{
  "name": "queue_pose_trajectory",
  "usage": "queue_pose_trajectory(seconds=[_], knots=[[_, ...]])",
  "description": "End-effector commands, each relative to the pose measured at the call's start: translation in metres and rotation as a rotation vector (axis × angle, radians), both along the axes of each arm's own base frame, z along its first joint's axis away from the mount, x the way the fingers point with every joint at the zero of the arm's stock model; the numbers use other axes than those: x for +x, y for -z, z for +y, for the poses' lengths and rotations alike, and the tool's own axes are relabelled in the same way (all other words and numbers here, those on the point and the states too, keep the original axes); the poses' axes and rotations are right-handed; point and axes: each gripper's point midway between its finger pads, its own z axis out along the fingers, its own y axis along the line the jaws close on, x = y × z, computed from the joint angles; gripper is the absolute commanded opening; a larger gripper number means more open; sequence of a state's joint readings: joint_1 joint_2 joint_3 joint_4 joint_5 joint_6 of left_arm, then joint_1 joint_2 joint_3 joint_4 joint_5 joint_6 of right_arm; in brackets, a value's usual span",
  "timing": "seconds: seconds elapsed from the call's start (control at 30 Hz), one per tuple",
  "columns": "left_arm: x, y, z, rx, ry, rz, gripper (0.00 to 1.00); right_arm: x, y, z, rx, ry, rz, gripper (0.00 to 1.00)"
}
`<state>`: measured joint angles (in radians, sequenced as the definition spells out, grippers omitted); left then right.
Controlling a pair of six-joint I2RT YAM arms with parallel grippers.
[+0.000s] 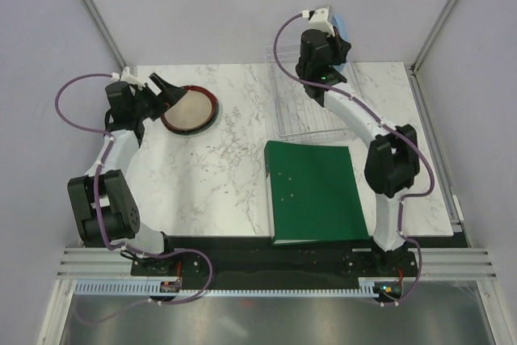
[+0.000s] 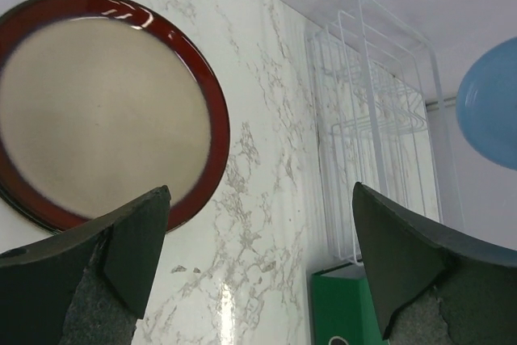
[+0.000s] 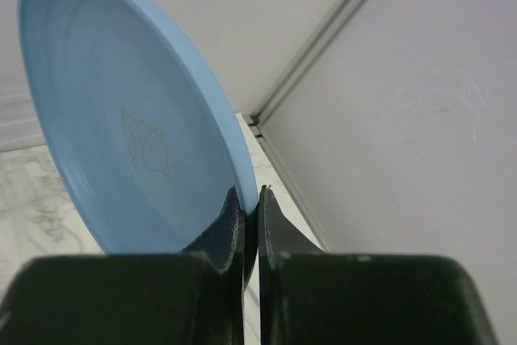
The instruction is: Unload the plates from the dish rack
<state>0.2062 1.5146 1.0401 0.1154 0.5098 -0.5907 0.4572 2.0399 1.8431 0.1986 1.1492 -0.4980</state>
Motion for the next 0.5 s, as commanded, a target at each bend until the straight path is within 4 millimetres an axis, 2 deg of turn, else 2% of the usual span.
queue_pose_trajectory(seconds=[0.0, 0.03, 0.1, 0.13, 0.17, 0.27, 0.3, 0.4, 0.47], knots=[[-0.010, -0.039, -0.026, -0.021, 0.094, -0.090, 0.98, -0.030, -0.045, 0.036, 0.231, -0.252, -0.040, 0.00], [-0.012, -0.041, -0.032, -0.029, 0.113, -0.096, 0.95, -0.038, -0.051, 0.043, 0.292, -0.319, -0.033, 0.00], [-0.016, -0.049, -0.044, -0.038, 0.138, -0.118, 0.91, -0.042, -0.048, 0.073, 0.379, -0.509, 0.016, 0.00], [-0.018, -0.057, -0.049, -0.040, 0.154, -0.146, 0.90, -0.052, -0.050, 0.080, 0.414, -0.570, 0.046, 0.00], [-0.020, -0.060, -0.054, -0.058, 0.168, -0.153, 0.90, -0.057, -0.049, 0.101, 0.515, -0.663, 0.054, 0.00], [-0.023, -0.070, -0.070, -0.096, 0.222, -0.183, 0.90, -0.077, -0.045, 0.130, 0.666, -0.800, 0.105, 0.00], [-0.025, -0.072, -0.076, -0.108, 0.243, -0.189, 0.90, -0.085, -0.039, 0.147, 0.712, -0.885, 0.150, 0.00], [-0.027, -0.076, -0.086, -0.130, 0.270, -0.202, 0.91, -0.106, -0.037, 0.170, 0.834, -0.997, 0.204, 0.00], [-0.030, -0.081, -0.090, -0.144, 0.280, -0.221, 0.91, -0.113, -0.038, 0.176, 0.880, -1.032, 0.213, 0.00]])
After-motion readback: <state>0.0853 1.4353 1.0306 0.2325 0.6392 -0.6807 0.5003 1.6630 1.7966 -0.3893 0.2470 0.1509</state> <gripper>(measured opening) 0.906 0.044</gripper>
